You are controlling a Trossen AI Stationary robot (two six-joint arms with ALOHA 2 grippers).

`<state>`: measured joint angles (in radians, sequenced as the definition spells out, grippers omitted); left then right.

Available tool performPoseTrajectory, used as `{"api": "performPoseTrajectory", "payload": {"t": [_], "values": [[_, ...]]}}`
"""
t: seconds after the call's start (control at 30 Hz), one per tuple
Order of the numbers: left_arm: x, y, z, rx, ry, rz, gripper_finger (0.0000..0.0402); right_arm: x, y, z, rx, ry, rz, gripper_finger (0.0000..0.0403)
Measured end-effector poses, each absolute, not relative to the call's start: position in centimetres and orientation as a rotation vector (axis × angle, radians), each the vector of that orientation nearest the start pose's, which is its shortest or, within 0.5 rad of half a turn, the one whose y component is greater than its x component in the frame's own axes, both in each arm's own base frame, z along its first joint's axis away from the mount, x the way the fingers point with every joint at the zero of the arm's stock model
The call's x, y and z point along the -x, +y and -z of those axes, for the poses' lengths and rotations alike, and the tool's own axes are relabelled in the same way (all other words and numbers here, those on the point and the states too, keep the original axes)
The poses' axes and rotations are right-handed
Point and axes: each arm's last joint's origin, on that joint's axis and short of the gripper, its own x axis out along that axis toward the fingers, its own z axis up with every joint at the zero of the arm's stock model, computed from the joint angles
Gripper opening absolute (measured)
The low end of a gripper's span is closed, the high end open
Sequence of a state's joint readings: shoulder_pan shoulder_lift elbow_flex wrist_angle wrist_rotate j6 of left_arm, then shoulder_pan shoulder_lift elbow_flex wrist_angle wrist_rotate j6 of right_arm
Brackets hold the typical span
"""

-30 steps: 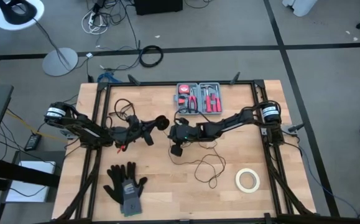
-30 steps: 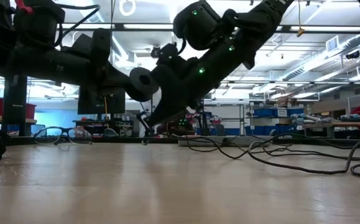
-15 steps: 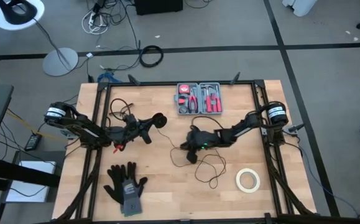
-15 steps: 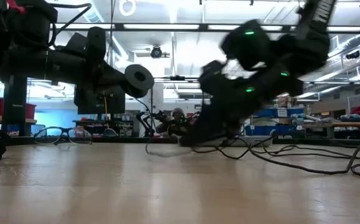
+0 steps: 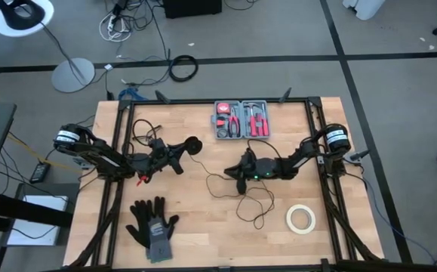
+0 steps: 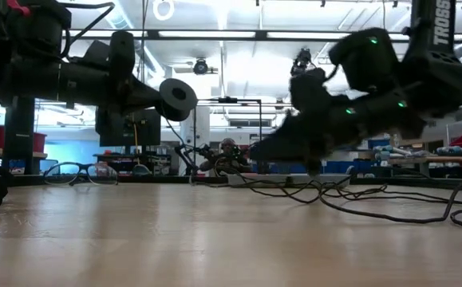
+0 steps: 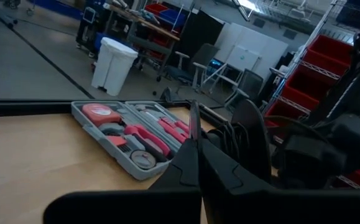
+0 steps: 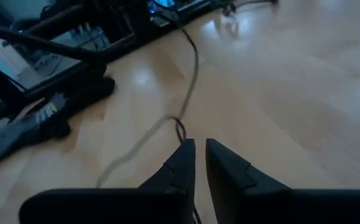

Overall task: Coil cords
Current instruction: Coil the black wire onto the black spool

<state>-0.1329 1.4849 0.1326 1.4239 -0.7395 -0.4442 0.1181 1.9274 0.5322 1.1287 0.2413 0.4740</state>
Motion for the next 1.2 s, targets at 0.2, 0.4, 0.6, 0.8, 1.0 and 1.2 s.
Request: {"api": "performPoseTrajectory", "payload": {"t": [0.2, 0.4, 0.6, 0.8, 1.0, 1.2], "values": [[-19.9, -0.7, -14.7, 0.461, -0.199, -0.583, 0.0, -32.9, 3.1, -11.1, -0.306, 0.189, 0.161, 0.006], [-19.9, -0.7, -14.7, 0.465, -0.207, -0.581, 0.0, -35.3, 2.7, -11.7, -0.26, 0.305, 0.198, 0.0106], [-19.9, -0.7, -14.9, 0.457, -0.219, -0.578, 0.0, -37.0, 2.5, -12.9, -0.25, 0.342, 0.204, 0.014], [-19.8, -0.7, -15.1, 0.463, -0.234, -0.575, 0.0, -37.2, 2.5, -12.9, -0.252, 0.364, 0.181, 0.0147], [-20.2, -0.8, -15.8, 0.47, -0.274, -0.538, 0.0, -37.2, 2.5, -12.8, -0.252, 0.375, 0.182, 0.0145], [-21.2, -1.0, -16.2, 0.448, -0.262, -0.513, 0.0, -37.1, 2.5, -12.6, -0.269, 0.397, 0.19, 0.0146]]}}
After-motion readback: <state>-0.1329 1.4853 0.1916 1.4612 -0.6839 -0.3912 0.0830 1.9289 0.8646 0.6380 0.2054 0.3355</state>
